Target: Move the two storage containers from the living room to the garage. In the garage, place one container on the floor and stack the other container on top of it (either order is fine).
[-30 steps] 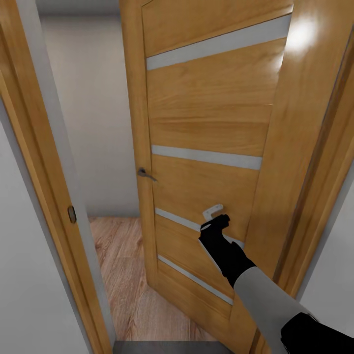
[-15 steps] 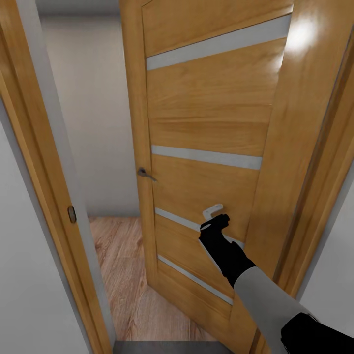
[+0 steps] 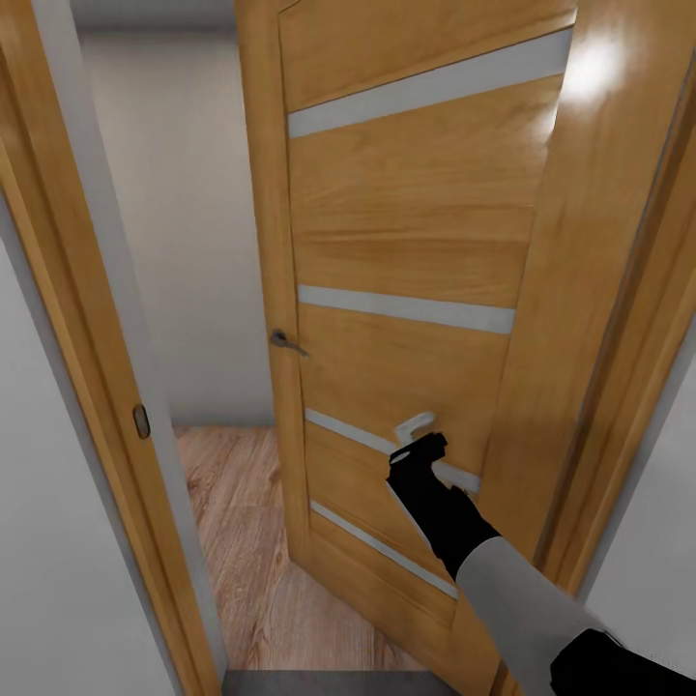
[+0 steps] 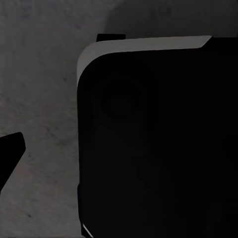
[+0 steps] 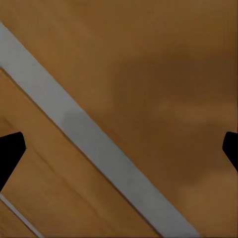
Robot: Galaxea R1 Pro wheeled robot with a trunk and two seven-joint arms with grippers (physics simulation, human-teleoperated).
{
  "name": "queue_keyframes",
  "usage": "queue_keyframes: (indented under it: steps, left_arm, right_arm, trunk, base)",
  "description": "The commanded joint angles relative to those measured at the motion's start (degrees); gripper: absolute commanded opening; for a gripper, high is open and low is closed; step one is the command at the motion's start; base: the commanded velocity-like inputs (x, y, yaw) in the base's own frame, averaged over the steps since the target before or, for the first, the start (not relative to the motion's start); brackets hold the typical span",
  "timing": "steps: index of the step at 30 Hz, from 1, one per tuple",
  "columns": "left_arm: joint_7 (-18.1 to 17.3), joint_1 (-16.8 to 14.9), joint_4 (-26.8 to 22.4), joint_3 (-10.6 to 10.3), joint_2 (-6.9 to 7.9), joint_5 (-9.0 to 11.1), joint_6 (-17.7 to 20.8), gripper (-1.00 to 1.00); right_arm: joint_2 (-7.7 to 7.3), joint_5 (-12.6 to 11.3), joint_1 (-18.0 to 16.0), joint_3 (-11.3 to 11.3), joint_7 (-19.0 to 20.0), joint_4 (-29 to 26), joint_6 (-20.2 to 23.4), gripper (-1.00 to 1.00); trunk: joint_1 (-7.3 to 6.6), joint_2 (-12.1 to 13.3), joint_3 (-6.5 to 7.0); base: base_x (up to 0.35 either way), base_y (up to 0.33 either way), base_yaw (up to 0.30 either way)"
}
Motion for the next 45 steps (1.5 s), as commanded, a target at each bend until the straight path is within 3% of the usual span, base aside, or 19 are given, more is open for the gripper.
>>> queue_keyframes:
  steps: [1,15,45]
  left_arm:
    - [0.0,0.0,-0.1,0.1,-0.02,0.1,-0.1,1.00]
    - [0.0,-0.1,-0.4,0.1,-0.20,0.1,-0.2,1.00]
    - [0.0,-0.1,-0.4,0.1,-0.20,0.1,-0.2,1.00]
  right_arm:
    - [0.09,0.6,0.0,0.1,0.1,0.0,0.6,1.00]
    - [0.36,0.8,0.1,0.2,-0.1,-0.8,3.1,1.00]
    - [0.14,1.1,0.1,0.7,-0.4,-0.2,3.2,1.00]
  trunk:
    - [0.00,0.0,-0.06]
    - [0.00,0.0,-0.06]
    - [0.00,0.0,-0.06]
  base:
    - [0.000,0.000,0.000]
    - [0.000,0.000,0.000]
    - [0.000,0.000,0.000]
